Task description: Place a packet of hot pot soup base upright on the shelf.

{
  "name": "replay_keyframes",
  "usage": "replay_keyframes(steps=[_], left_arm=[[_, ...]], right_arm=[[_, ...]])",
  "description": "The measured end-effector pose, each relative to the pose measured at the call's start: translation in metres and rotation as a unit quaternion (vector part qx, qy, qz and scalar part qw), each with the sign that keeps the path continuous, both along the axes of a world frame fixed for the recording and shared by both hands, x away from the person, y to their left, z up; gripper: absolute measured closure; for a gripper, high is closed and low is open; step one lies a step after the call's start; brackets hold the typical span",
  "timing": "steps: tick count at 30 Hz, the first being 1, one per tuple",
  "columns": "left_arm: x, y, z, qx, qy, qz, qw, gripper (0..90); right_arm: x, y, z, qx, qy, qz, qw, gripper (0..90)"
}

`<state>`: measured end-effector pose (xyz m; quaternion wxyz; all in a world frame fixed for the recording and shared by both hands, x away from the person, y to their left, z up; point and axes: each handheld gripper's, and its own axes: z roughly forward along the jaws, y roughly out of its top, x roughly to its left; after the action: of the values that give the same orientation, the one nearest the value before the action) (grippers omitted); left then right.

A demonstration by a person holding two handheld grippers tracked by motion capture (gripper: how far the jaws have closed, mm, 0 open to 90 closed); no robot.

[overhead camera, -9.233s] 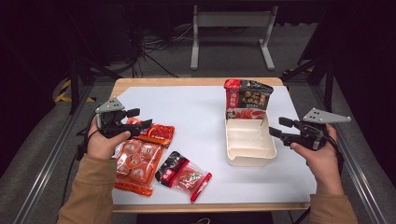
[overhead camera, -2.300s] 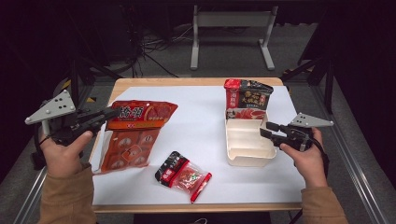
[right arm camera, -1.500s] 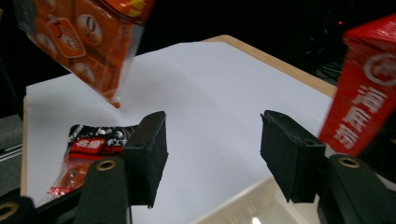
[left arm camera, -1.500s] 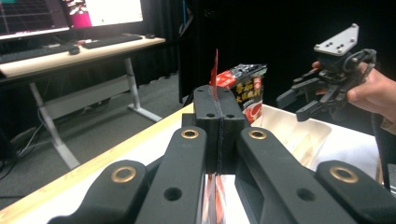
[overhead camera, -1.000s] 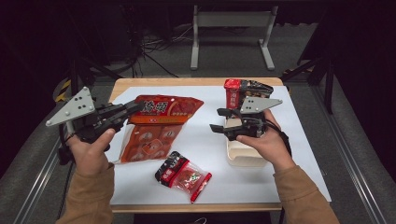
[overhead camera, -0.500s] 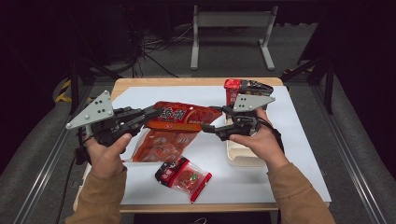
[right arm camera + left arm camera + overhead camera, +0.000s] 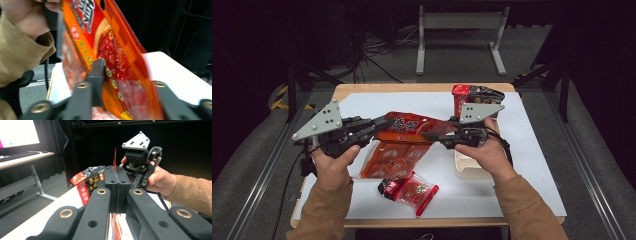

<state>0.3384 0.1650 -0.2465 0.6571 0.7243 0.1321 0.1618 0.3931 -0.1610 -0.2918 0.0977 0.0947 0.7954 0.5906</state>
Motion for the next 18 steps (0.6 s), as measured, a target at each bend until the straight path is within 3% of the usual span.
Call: replay_keyframes(steps=[3, 6, 18], left_arm=[[0.001, 0.002, -0.001, -0.003, -0.002, 0.007, 1.0, 90.0], [0.003, 0.004, -0.002, -0.003, -0.001, 0.012, 0.9999, 90.0], [0.007, 0.011, -0.004, -0.013, 0.005, 0.023, 0.9996, 90.0]], right_arm=[[-0.003, -0.001, 0.003, -0.002, -0.01, 0.002, 0.9999, 83.2], [-0.006, -0.001, 0.007, 0.006, -0.012, -0.009, 0.9999, 87.9], [-0.011, -0.001, 0.02, 0.014, -0.011, -0.024, 0.9996, 89.5]])
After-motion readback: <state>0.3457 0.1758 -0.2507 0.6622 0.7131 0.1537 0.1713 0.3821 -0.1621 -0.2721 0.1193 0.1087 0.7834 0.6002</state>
